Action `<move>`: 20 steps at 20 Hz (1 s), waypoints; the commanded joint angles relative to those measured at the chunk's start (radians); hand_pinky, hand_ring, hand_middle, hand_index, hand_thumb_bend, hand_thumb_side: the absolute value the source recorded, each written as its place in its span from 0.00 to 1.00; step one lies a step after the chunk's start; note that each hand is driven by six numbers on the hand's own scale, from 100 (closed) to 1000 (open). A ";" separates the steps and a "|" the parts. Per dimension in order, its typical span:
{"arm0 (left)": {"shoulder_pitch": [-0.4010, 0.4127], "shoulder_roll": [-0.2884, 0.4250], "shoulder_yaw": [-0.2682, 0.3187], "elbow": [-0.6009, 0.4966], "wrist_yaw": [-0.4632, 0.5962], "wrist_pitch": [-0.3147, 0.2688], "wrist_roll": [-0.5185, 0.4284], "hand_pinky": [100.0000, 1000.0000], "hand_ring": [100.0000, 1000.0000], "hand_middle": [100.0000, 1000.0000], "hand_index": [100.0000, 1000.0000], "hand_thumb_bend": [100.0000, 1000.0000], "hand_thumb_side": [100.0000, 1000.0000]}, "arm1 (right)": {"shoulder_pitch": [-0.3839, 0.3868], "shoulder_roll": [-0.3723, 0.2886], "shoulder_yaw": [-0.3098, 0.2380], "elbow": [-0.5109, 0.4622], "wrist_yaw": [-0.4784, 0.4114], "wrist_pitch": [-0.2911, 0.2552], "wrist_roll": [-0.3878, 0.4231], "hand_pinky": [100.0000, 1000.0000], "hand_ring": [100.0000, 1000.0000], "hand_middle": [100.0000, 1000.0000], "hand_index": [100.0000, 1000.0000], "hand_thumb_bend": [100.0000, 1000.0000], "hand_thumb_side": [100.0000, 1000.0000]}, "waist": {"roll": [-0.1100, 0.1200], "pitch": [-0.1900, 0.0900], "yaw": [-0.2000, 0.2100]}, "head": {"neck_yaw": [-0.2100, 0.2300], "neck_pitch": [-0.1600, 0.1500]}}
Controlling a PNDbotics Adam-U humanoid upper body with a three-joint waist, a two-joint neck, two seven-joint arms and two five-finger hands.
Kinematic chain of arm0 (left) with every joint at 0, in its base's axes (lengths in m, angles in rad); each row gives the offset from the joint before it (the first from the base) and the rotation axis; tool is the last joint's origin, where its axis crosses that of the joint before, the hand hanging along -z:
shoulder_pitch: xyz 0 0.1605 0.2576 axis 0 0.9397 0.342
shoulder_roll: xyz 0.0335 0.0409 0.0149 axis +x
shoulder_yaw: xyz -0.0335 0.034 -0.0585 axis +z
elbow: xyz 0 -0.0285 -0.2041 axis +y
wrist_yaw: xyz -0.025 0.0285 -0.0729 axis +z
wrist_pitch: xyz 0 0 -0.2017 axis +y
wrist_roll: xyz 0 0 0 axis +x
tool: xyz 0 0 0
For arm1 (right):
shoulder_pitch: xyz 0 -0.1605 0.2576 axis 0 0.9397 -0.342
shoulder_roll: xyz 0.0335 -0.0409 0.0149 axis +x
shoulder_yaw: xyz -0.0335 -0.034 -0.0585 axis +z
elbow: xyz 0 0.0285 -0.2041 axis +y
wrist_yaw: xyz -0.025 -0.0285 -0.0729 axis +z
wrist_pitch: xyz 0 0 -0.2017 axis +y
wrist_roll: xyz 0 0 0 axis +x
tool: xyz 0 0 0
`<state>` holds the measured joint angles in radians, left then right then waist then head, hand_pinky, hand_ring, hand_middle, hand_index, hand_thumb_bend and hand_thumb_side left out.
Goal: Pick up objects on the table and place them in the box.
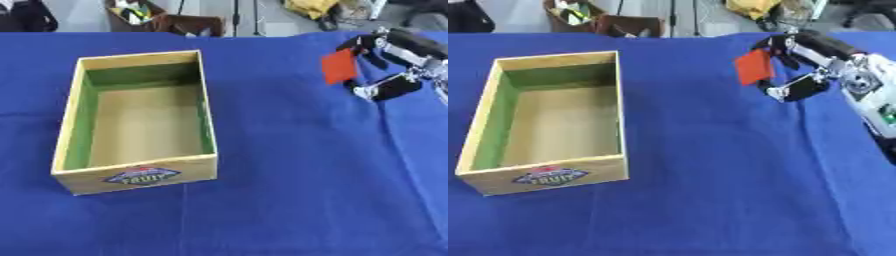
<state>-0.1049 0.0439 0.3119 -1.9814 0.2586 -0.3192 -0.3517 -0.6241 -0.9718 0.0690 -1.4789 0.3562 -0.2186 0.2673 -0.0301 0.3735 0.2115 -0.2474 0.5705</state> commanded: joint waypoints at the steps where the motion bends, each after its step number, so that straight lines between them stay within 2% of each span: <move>1: -0.005 0.022 0.003 -0.019 0.000 0.004 0.001 0.12 0.14 0.26 0.43 0.00 0.93 | -0.032 -0.044 -0.005 -0.071 -0.066 0.034 0.003 0.73 0.69 0.04 0.03 0.00 0.00 | -0.002 -0.026 0.000 | 0.001 0.003; 5: -0.006 0.025 0.002 -0.019 -0.001 0.007 0.000 0.12 0.14 0.26 0.43 0.00 0.93 | -0.076 -0.033 0.014 -0.134 -0.131 0.064 0.015 0.72 0.68 0.03 0.03 0.00 0.00 | -0.007 -0.028 0.004 | 0.000 0.005; 9: -0.007 0.027 -0.001 -0.019 0.001 0.008 -0.002 0.12 0.14 0.26 0.43 0.00 0.93 | -0.156 0.015 0.047 -0.172 -0.170 0.094 0.026 0.71 0.67 0.03 0.03 0.00 0.00 | -0.012 -0.032 0.016 | -0.008 0.007; 15: -0.007 0.025 -0.008 -0.019 0.008 0.012 -0.007 0.12 0.14 0.26 0.43 0.00 0.93 | -0.277 0.143 0.128 -0.173 -0.128 0.109 0.037 0.70 0.66 0.03 0.03 0.00 0.00 | -0.016 -0.036 0.043 | -0.028 0.011; 20: -0.019 0.022 -0.025 -0.019 0.024 0.016 -0.020 0.12 0.14 0.26 0.43 0.00 0.93 | -0.361 0.260 0.202 -0.137 -0.032 0.098 0.057 0.70 0.65 0.04 0.04 0.00 0.00 | -0.016 -0.033 0.080 | -0.063 0.011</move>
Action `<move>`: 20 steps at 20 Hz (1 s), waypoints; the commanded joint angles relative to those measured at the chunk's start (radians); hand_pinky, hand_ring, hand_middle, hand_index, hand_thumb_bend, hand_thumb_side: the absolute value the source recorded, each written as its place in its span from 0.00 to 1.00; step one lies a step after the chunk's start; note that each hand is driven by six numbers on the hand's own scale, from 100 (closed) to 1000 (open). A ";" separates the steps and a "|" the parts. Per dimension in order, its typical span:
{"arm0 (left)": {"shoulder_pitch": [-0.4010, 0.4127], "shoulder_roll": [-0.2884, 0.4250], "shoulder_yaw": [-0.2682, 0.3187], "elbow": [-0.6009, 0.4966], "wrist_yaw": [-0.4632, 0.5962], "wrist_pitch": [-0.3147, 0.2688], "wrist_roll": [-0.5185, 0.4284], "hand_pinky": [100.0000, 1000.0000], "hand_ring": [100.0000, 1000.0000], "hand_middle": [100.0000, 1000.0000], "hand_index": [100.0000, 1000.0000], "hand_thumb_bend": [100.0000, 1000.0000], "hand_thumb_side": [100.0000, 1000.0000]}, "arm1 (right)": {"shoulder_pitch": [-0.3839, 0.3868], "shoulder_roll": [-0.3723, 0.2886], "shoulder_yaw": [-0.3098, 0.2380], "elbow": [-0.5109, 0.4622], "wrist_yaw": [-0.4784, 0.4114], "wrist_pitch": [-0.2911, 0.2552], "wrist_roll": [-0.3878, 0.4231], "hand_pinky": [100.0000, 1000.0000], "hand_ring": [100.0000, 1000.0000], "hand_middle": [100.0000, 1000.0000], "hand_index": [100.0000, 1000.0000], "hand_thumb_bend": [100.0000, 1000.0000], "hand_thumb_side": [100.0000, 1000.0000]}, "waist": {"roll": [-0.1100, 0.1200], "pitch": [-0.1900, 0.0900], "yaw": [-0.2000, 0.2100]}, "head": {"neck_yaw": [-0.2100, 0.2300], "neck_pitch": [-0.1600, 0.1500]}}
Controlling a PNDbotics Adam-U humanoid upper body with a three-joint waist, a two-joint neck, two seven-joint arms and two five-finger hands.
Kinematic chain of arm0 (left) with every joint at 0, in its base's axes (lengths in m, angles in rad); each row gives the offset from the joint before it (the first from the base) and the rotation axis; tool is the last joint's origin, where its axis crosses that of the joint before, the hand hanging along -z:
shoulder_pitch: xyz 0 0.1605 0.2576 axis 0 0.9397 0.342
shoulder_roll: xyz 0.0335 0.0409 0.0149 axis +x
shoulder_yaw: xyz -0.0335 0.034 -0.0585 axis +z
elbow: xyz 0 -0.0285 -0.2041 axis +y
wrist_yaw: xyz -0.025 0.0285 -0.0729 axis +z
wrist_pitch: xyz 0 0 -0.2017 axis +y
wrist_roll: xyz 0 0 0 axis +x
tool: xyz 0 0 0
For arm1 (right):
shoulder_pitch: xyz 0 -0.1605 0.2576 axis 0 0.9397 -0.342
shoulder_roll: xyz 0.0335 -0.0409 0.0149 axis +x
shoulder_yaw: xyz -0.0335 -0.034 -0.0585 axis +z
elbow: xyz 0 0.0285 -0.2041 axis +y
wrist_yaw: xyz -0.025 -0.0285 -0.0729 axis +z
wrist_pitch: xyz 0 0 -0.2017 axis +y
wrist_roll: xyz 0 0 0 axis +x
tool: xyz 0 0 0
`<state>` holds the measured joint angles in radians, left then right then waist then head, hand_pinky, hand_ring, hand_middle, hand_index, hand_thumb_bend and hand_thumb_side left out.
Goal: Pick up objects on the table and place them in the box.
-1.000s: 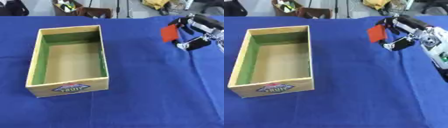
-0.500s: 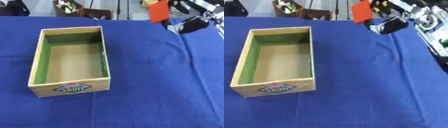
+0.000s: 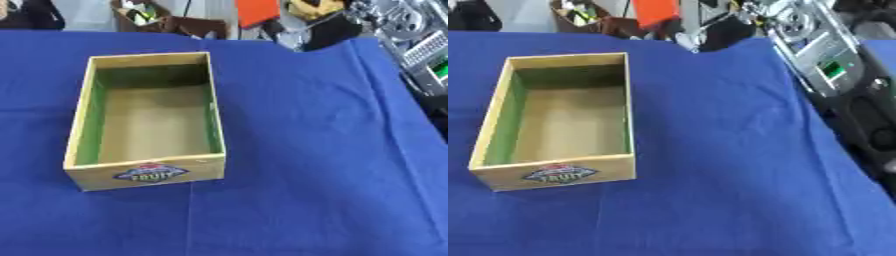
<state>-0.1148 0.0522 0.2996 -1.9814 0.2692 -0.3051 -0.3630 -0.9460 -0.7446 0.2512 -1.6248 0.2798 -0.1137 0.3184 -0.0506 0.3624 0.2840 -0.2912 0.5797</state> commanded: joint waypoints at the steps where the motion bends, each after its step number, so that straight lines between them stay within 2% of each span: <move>1: -0.012 0.012 -0.018 -0.019 0.018 0.004 -0.014 0.12 0.14 0.26 0.43 0.00 0.93 | -0.052 0.056 0.033 0.019 0.064 -0.013 0.004 0.70 0.65 0.04 0.04 0.00 0.00 | 0.005 -0.019 0.020 | -0.029 -0.001; 4: -0.031 0.007 -0.045 -0.019 0.039 0.009 -0.048 0.13 0.14 0.26 0.43 0.00 0.93 | -0.073 0.119 0.067 0.057 0.103 -0.031 0.014 0.70 0.66 0.04 0.04 0.00 0.00 | 0.006 -0.010 0.067 | -0.060 -0.016; 8: -0.059 0.005 -0.066 -0.019 0.105 -0.012 -0.110 0.13 0.15 0.26 0.43 0.00 0.96 | -0.076 0.167 0.095 0.107 0.157 -0.056 0.035 0.71 0.67 0.04 0.04 0.00 0.00 | 0.007 -0.001 0.101 | -0.090 -0.020; 15: -0.124 0.033 -0.087 -0.019 0.326 -0.044 -0.247 0.14 0.16 0.26 0.44 0.00 0.94 | -0.040 0.246 0.121 0.208 0.225 -0.103 0.105 0.72 0.68 0.04 0.04 0.00 0.00 | 0.012 0.016 0.125 | -0.128 -0.027; 20: -0.145 0.048 -0.079 -0.019 0.384 -0.033 -0.273 0.15 0.16 0.27 0.45 0.00 0.94 | -0.037 0.267 0.130 0.247 0.312 -0.125 0.087 0.71 0.68 0.05 0.06 0.00 0.00 | 0.011 0.020 0.124 | -0.128 -0.028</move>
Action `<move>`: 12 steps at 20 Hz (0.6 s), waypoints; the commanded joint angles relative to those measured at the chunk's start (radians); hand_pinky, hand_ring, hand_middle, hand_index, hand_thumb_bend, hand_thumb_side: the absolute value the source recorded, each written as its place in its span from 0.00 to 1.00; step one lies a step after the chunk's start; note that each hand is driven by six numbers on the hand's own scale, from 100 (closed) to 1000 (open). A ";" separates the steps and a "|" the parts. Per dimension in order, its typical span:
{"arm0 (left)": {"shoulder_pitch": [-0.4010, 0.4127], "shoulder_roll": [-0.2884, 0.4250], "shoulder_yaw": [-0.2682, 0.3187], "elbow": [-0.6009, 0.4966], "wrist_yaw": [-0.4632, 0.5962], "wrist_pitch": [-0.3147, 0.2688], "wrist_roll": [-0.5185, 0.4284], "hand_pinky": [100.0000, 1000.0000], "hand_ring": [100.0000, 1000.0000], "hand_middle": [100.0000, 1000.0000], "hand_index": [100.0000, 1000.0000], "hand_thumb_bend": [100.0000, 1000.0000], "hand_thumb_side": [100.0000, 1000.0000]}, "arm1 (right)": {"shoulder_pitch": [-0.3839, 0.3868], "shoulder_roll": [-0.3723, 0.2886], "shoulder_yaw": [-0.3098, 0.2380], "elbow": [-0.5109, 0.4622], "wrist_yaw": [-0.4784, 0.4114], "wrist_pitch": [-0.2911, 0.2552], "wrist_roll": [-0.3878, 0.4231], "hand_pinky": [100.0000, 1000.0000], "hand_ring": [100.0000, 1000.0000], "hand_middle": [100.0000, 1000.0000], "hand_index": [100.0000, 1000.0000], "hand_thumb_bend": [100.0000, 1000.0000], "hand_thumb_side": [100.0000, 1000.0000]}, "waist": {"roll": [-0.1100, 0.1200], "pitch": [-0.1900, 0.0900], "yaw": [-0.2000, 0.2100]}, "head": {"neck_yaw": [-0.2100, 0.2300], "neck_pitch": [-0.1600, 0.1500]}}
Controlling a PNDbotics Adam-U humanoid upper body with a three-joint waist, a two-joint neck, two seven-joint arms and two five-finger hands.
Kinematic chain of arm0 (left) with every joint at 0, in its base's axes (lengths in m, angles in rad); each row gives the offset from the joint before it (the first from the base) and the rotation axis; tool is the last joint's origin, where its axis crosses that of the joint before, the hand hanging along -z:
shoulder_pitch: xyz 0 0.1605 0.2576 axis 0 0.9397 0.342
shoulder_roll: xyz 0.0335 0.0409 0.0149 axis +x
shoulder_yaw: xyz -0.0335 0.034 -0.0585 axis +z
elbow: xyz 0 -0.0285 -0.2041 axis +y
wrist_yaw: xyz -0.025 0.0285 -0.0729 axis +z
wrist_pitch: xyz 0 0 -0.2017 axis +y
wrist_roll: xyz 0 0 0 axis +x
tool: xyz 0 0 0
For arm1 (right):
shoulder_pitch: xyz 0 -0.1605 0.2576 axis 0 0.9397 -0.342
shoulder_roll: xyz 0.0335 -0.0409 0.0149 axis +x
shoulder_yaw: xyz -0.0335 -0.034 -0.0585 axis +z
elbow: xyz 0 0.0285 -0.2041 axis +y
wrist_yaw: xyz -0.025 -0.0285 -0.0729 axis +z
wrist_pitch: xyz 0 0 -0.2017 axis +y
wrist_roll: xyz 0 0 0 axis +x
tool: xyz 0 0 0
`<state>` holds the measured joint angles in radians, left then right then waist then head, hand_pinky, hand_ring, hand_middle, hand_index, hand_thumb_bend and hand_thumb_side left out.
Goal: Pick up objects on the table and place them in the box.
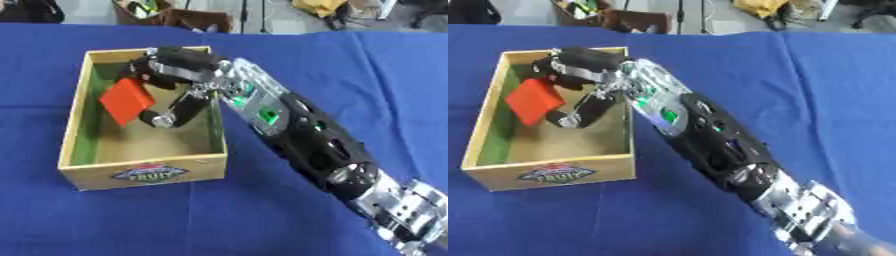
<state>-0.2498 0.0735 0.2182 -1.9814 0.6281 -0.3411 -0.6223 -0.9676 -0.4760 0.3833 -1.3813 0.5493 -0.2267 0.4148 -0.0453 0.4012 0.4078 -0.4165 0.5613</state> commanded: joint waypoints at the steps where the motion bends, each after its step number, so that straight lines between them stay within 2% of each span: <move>1: -0.010 0.027 0.004 -0.019 0.029 0.005 -0.016 0.15 0.16 0.27 0.45 0.00 0.94 | -0.016 -0.001 0.001 0.005 0.059 -0.017 -0.013 0.71 0.68 0.06 0.07 0.00 0.00 | 0.005 -0.019 0.000 | -0.002 -0.009; 3: -0.010 0.029 0.006 -0.019 0.033 0.006 -0.019 0.15 0.16 0.27 0.45 0.00 0.94 | -0.016 -0.001 0.005 0.001 0.077 -0.031 -0.008 0.72 0.73 0.16 0.19 0.00 0.05 | 0.006 -0.019 -0.001 | 0.000 -0.009; 4: -0.010 0.030 0.007 -0.019 0.034 0.007 -0.020 0.15 0.16 0.27 0.45 0.00 0.94 | -0.015 -0.002 0.010 -0.004 0.080 -0.044 0.008 0.75 0.81 0.40 0.42 0.00 0.07 | 0.006 -0.019 -0.002 | 0.001 -0.009; 5: -0.009 0.030 0.008 -0.019 0.033 0.008 -0.020 0.15 0.16 0.27 0.45 0.00 0.94 | -0.015 -0.004 0.014 -0.008 0.083 -0.059 0.035 0.76 0.82 0.47 0.48 0.00 0.07 | 0.007 -0.020 -0.003 | 0.002 -0.008; 6: -0.008 0.031 0.008 -0.019 0.032 0.010 -0.021 0.15 0.16 0.27 0.45 0.00 0.94 | -0.015 -0.006 0.018 -0.010 0.086 -0.075 0.072 0.79 0.88 0.65 0.68 0.00 0.06 | 0.007 -0.020 -0.003 | 0.003 -0.006; 7: -0.008 0.031 0.007 -0.019 0.030 0.012 -0.021 0.15 0.16 0.27 0.45 0.00 0.94 | -0.015 -0.008 0.022 -0.011 0.090 -0.095 0.119 0.80 0.90 0.70 0.73 0.00 0.08 | 0.007 -0.020 -0.003 | 0.003 -0.005; 8: -0.008 0.031 0.007 -0.019 0.029 0.012 -0.022 0.15 0.16 0.27 0.45 0.00 0.94 | -0.016 -0.008 0.020 -0.013 0.090 -0.113 0.157 0.81 0.93 0.76 0.80 0.00 0.46 | 0.007 -0.021 -0.003 | 0.003 -0.005; 9: -0.007 0.031 0.007 -0.019 0.028 0.013 -0.023 0.15 0.16 0.27 0.45 0.00 0.94 | -0.017 -0.009 0.015 -0.017 0.087 -0.131 0.188 0.82 0.94 0.77 0.81 0.00 0.63 | 0.008 -0.021 -0.004 | 0.005 -0.005; 10: -0.007 0.031 0.007 -0.019 0.027 0.013 -0.024 0.15 0.16 0.27 0.45 0.00 0.94 | -0.017 -0.010 0.009 -0.021 0.084 -0.144 0.207 0.83 0.96 0.77 0.82 0.00 1.00 | 0.008 -0.021 -0.005 | 0.006 -0.004; 11: -0.007 0.031 0.007 -0.019 0.027 0.013 -0.024 0.15 0.16 0.27 0.45 0.00 0.94 | -0.018 -0.011 0.002 -0.027 0.080 -0.153 0.212 0.83 0.95 0.75 0.79 0.02 1.00 | 0.009 -0.021 -0.006 | 0.006 -0.004; 12: -0.006 0.031 0.008 -0.019 0.026 0.013 -0.025 0.15 0.17 0.27 0.45 0.00 0.94 | -0.020 -0.013 -0.007 -0.033 0.075 -0.159 0.203 0.83 0.95 0.76 0.82 0.19 1.00 | 0.010 -0.021 -0.007 | 0.007 -0.003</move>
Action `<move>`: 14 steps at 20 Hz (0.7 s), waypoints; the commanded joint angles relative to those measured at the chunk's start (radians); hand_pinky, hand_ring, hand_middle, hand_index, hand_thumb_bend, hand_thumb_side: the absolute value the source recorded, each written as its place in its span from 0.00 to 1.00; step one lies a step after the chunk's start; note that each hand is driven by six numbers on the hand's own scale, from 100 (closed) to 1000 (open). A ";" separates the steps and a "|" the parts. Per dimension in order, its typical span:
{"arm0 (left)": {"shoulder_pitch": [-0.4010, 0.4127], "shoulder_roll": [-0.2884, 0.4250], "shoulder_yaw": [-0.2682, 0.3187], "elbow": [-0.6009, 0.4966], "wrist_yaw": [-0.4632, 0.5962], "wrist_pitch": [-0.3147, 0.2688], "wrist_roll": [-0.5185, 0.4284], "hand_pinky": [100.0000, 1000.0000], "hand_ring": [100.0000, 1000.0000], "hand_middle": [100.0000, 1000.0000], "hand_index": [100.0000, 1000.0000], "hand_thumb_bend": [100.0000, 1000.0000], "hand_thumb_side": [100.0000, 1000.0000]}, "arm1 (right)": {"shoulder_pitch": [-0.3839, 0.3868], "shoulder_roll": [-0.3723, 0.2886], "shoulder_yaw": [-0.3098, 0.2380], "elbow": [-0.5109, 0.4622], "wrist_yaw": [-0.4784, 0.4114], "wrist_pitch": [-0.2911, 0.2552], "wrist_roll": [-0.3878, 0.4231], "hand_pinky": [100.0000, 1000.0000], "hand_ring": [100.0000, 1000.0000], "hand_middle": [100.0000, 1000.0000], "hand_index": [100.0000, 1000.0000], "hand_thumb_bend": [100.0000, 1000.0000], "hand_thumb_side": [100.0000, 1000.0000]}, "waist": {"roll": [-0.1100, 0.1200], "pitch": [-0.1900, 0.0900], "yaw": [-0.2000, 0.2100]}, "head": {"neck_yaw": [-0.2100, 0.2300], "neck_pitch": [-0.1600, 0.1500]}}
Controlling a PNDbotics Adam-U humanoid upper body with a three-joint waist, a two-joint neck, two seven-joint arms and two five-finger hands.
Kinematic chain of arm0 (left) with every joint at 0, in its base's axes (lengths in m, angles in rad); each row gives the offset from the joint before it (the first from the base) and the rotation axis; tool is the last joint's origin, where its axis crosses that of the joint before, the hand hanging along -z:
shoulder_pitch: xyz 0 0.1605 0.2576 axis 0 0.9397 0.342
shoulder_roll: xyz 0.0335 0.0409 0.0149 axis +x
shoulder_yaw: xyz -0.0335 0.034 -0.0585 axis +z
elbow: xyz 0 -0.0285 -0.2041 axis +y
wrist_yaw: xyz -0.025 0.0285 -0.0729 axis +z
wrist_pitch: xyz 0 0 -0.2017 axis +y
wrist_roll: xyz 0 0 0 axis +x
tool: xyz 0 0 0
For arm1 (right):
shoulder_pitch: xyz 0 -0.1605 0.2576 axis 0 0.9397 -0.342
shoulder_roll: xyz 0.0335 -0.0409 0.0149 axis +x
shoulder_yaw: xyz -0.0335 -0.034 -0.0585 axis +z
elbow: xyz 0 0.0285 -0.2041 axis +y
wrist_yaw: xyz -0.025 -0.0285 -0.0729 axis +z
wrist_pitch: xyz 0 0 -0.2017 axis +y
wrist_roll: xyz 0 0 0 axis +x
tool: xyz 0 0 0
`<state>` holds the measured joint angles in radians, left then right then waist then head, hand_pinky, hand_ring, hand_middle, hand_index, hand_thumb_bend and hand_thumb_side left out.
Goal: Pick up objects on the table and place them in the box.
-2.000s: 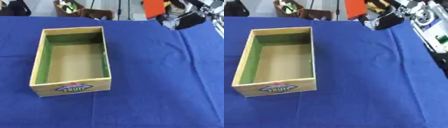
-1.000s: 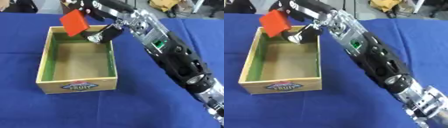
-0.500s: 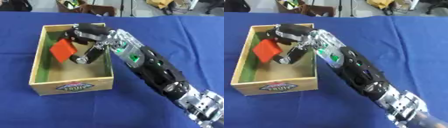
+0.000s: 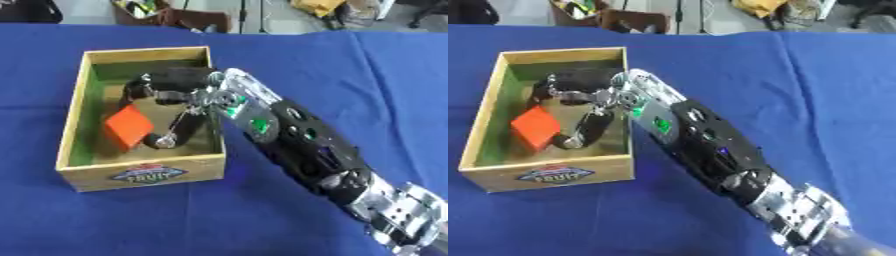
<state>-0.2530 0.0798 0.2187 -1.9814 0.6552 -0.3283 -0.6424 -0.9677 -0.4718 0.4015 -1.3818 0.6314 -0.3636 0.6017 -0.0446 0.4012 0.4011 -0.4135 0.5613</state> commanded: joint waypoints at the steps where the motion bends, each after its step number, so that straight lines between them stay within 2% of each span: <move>1: -0.001 0.025 0.007 -0.019 -0.002 0.001 -0.005 0.15 0.17 0.27 0.45 0.00 0.94 | -0.022 -0.021 -0.034 -0.041 -0.012 -0.023 -0.004 0.83 0.95 0.76 0.84 0.22 1.00 | 0.010 -0.022 -0.002 | 0.005 -0.002; 2: 0.000 0.025 0.008 -0.019 -0.003 0.002 -0.006 0.15 0.17 0.27 0.45 0.00 0.94 | -0.024 -0.025 -0.041 -0.049 -0.014 -0.023 -0.027 0.83 0.95 0.76 0.89 0.28 1.00 | 0.010 -0.022 -0.003 | 0.006 -0.001; 6: 0.003 0.026 0.008 -0.019 -0.006 0.003 -0.007 0.15 0.17 0.27 0.45 0.00 0.94 | -0.031 -0.050 -0.066 -0.092 -0.016 -0.014 -0.114 0.82 0.94 0.76 0.94 0.29 1.00 | 0.012 -0.025 -0.008 | 0.011 0.002; 10: 0.009 0.030 0.014 -0.019 -0.012 0.003 -0.001 0.15 0.17 0.27 0.45 0.00 0.94 | -0.020 -0.093 -0.111 -0.184 -0.059 0.026 -0.196 0.81 0.92 0.72 0.91 0.18 1.00 | 0.012 -0.030 -0.026 | 0.026 0.008; 14: 0.018 0.035 0.024 -0.019 -0.026 0.001 0.010 0.15 0.17 0.27 0.45 0.00 0.94 | 0.025 -0.166 -0.190 -0.344 -0.181 0.126 -0.296 0.79 0.90 0.66 0.85 0.03 1.00 | 0.013 -0.036 -0.053 | 0.056 0.013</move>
<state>-0.2349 0.0882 0.2287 -1.9814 0.6335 -0.3261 -0.6377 -0.9299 -0.5939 0.2447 -1.6646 0.4896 -0.2641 0.3351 -0.0383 0.3888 0.3446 -0.3670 0.5707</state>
